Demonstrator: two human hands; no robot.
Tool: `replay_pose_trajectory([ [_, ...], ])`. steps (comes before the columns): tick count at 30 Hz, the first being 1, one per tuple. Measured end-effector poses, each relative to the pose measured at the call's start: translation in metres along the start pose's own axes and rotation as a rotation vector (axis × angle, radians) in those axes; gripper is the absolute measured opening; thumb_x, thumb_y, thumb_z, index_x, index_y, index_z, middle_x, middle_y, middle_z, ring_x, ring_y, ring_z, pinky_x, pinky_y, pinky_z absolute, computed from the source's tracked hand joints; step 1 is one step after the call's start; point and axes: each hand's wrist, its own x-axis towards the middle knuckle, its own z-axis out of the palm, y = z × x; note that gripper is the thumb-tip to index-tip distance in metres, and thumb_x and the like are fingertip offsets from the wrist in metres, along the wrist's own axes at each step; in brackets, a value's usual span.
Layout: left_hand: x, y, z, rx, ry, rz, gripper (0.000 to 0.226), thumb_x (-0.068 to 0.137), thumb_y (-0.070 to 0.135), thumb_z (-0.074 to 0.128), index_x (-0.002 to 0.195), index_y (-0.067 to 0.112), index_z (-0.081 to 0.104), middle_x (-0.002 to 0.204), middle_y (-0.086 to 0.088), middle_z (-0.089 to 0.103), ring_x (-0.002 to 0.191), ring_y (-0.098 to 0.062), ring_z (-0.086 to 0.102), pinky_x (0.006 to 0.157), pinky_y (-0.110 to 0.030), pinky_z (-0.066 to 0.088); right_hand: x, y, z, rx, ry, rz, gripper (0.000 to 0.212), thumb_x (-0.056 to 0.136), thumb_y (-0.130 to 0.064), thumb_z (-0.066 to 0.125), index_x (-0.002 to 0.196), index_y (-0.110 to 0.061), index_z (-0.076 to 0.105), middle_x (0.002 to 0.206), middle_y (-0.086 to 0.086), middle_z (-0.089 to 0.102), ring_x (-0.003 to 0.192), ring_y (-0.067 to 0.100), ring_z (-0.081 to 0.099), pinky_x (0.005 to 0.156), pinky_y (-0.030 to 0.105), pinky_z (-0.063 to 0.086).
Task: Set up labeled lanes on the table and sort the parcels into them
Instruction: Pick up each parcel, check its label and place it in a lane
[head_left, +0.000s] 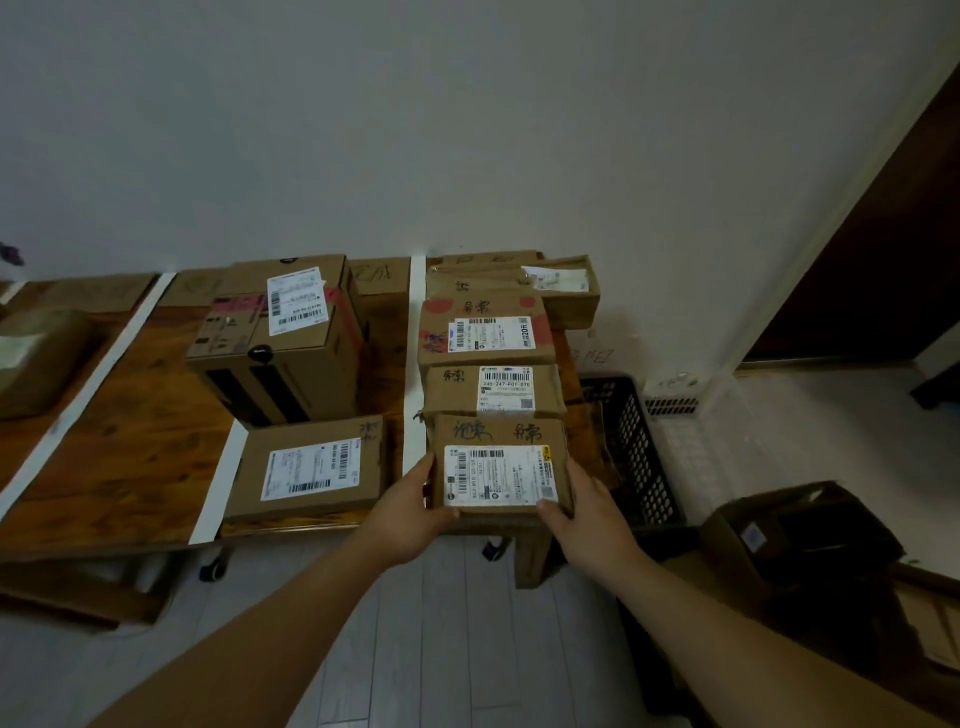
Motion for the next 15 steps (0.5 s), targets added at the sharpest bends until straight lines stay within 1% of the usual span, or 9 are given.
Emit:
replay_pose_trajectory([
  [3, 0.008, -0.002, 0.000, 0.050, -0.007, -0.007, 0.070, 0.090, 0.011, 0.060, 0.147, 0.029, 0.023, 0.141, 0.005, 0.047, 0.133, -0.015, 0.041, 0.104, -0.032, 0.038, 0.008, 0.001, 0.002, -0.040, 0.003, -0.009, 0.059, 0.095, -0.029, 0.054, 0.148, -0.035, 0.026, 0.134, 0.000, 0.043, 0.123, 0.018, 0.045, 0.101, 0.029, 0.036],
  [7, 0.015, -0.003, 0.002, 0.098, -0.008, -0.031, 0.071, 0.092, 0.011, 0.056, 0.149, 0.026, 0.016, 0.145, 0.003, 0.043, 0.135, -0.017, 0.038, 0.106, -0.030, 0.035, 0.014, -0.003, 0.002, -0.073, 0.028, -0.036, 0.058, 0.096, -0.027, 0.053, 0.147, -0.032, 0.027, 0.132, 0.000, 0.043, 0.120, 0.017, 0.046, 0.097, 0.026, 0.036],
  [10, 0.016, 0.001, 0.005, 0.159, 0.013, -0.016, 0.067, 0.094, 0.012, 0.054, 0.149, 0.023, 0.017, 0.147, 0.002, 0.040, 0.135, -0.018, 0.038, 0.107, -0.031, 0.034, 0.019, -0.007, 0.000, -0.091, 0.010, -0.038, 0.060, 0.097, -0.027, 0.051, 0.149, -0.032, 0.023, 0.135, 0.000, 0.042, 0.123, 0.019, 0.045, 0.100, 0.029, 0.038],
  [11, 0.016, 0.002, 0.005, 0.173, 0.015, -0.022, 0.067, 0.094, 0.013, 0.054, 0.149, 0.022, 0.017, 0.148, 0.002, 0.039, 0.135, -0.019, 0.037, 0.105, -0.029, 0.036, 0.020, -0.008, -0.002, -0.096, -0.006, -0.031, 0.061, 0.097, -0.027, 0.051, 0.149, -0.033, 0.021, 0.137, 0.001, 0.041, 0.124, 0.020, 0.045, 0.101, 0.031, 0.038],
  [13, 0.013, 0.002, -0.001, 0.199, 0.020, -0.040, 0.069, 0.093, 0.017, 0.056, 0.149, 0.021, 0.016, 0.146, 0.007, 0.035, 0.136, -0.020, 0.035, 0.097, -0.023, 0.041, 0.019, -0.013, -0.005, -0.113, -0.034, -0.017, 0.062, 0.096, -0.029, 0.051, 0.149, -0.033, 0.021, 0.138, 0.002, 0.040, 0.125, 0.021, 0.044, 0.102, 0.033, 0.038],
  [14, 0.011, 0.003, -0.005, 0.206, 0.025, -0.046, 0.073, 0.092, 0.021, 0.058, 0.150, 0.021, 0.014, 0.145, 0.011, 0.031, 0.137, -0.022, 0.034, 0.097, -0.023, 0.042, 0.020, -0.016, -0.007, -0.132, -0.039, -0.013, 0.062, 0.095, -0.031, 0.052, 0.148, -0.033, 0.021, 0.138, 0.003, 0.039, 0.125, 0.022, 0.043, 0.103, 0.033, 0.037],
  [15, 0.011, 0.001, -0.012, 0.208, 0.033, -0.054, 0.077, 0.090, 0.027, 0.061, 0.150, 0.024, 0.013, 0.151, 0.008, 0.028, 0.138, -0.022, 0.033, 0.103, -0.028, 0.042, 0.020, -0.019, -0.009, -0.156, -0.035, -0.012, 0.062, 0.094, -0.034, 0.052, 0.148, -0.033, 0.022, 0.138, 0.003, 0.038, 0.126, 0.023, 0.042, 0.104, 0.035, 0.037],
])
